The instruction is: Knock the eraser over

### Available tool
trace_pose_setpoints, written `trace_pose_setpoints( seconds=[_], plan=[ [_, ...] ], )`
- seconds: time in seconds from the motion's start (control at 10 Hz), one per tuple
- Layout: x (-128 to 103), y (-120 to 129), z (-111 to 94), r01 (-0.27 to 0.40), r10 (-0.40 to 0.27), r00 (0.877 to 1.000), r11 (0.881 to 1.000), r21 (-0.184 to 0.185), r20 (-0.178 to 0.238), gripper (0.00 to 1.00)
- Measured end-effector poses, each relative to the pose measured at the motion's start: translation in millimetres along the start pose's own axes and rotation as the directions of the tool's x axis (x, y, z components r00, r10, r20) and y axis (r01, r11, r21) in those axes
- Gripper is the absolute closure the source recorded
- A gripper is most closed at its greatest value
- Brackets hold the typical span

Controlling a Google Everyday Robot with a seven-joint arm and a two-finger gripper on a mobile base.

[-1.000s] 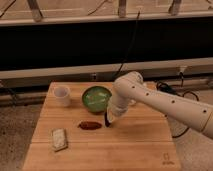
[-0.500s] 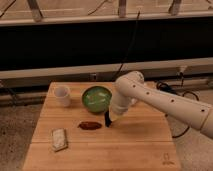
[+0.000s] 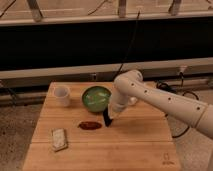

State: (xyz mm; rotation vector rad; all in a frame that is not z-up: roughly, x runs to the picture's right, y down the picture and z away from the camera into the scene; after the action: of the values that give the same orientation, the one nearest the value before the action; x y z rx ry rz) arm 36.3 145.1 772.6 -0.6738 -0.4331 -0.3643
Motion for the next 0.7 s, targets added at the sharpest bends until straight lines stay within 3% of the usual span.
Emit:
trace_pose_setpoints(
  seconds=[0.7],
  plan=[
    [-19,-26,17,0.064,-0.064,0.997,0.998,-0.008,0.034,1.0]
  ],
)
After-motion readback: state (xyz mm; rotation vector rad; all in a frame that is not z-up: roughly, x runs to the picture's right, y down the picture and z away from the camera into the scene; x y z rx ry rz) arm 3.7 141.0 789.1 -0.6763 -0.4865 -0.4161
